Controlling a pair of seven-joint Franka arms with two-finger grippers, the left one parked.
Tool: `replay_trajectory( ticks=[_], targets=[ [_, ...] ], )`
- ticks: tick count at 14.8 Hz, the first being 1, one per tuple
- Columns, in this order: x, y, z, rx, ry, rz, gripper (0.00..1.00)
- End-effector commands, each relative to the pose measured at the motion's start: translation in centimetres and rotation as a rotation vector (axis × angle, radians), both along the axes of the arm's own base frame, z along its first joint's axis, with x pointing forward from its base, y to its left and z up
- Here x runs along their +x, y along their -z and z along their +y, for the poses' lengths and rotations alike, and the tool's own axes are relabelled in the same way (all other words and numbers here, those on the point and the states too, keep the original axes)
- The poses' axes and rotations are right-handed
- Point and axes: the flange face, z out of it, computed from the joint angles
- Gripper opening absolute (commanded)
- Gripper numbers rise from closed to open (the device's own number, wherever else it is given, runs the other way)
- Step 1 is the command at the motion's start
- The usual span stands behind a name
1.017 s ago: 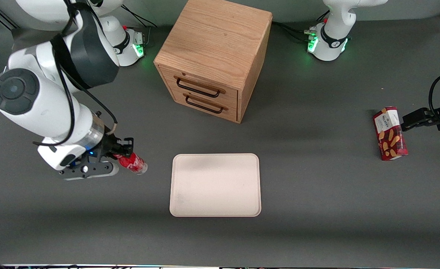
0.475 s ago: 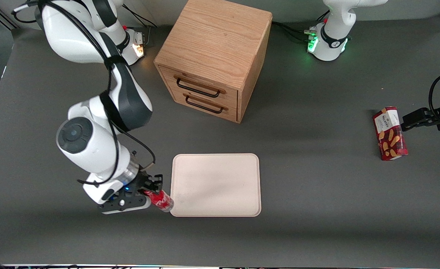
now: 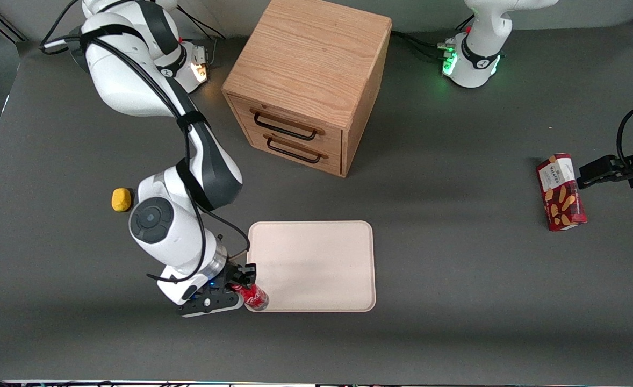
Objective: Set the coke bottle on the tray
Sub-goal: 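Carry the bottle toward the white tray and lower it onto the tray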
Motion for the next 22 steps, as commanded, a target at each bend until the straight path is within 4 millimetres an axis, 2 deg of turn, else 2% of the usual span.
replay_trajectory(
  ticks=[1,3,7,10,11,12,13,17,19,20,22],
  targets=[
    [0.0,1.2,0.1,0.002,0.003,0.018,0.0],
    [-0.2,1.2,0.1,-0.002,0.003,0.027,0.0],
    [-0.8,3.3,-0.1,-0.01,0.011,0.073,0.0],
    [-0.9,4.2,-0.3,-0.012,0.035,0.092,0.0],
    [-1.0,4.2,-0.2,-0.012,0.033,0.092,0.09],
    [-1.0,4.1,-0.2,-0.014,0.034,0.091,0.79],
    [-1.0,4.3,-0.3,-0.015,0.033,0.094,1.0],
    [-0.9,4.2,-0.4,-0.011,0.035,0.086,1.0],
    [-0.9,3.2,-0.3,-0.007,0.035,0.074,1.0],
    [-0.8,2.2,-0.6,-0.004,0.038,0.062,1.0],
    [-0.8,-1.6,-1.5,0.005,0.046,0.032,1.0]
  ],
)
